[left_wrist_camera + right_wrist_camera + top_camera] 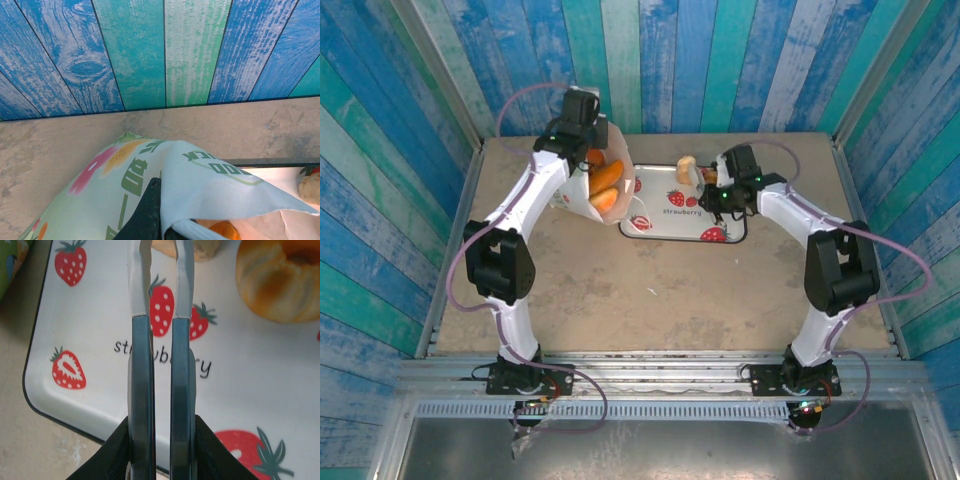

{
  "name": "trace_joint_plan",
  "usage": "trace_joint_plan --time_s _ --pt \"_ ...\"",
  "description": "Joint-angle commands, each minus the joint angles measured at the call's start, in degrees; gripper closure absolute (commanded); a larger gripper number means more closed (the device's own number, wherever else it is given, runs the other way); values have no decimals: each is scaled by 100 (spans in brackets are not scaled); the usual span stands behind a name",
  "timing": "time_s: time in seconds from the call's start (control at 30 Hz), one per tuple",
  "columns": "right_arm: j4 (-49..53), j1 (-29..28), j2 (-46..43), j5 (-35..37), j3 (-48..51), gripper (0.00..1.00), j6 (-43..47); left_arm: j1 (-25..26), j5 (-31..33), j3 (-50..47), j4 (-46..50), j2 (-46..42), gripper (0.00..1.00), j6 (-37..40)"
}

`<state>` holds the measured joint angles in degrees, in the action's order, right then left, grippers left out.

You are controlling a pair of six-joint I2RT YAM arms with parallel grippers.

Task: Take the fake bread out of the paper bag

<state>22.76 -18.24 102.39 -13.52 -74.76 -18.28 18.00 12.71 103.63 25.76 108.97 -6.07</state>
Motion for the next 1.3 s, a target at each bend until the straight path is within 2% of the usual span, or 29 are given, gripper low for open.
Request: trace_joint_plan --time_s 0.0,0.4,1.27 --pt "175 31 -285 16 253 72 -96 -7 -58 -45 51 -60 100 -11" --pt "403 34 -612 42 765 63 -80 -8 -84 -36 77 -122 100 -46" --pt "1341 33 -732 332 1074 59 197 -7 -128 -1 105 -178 100 -96"
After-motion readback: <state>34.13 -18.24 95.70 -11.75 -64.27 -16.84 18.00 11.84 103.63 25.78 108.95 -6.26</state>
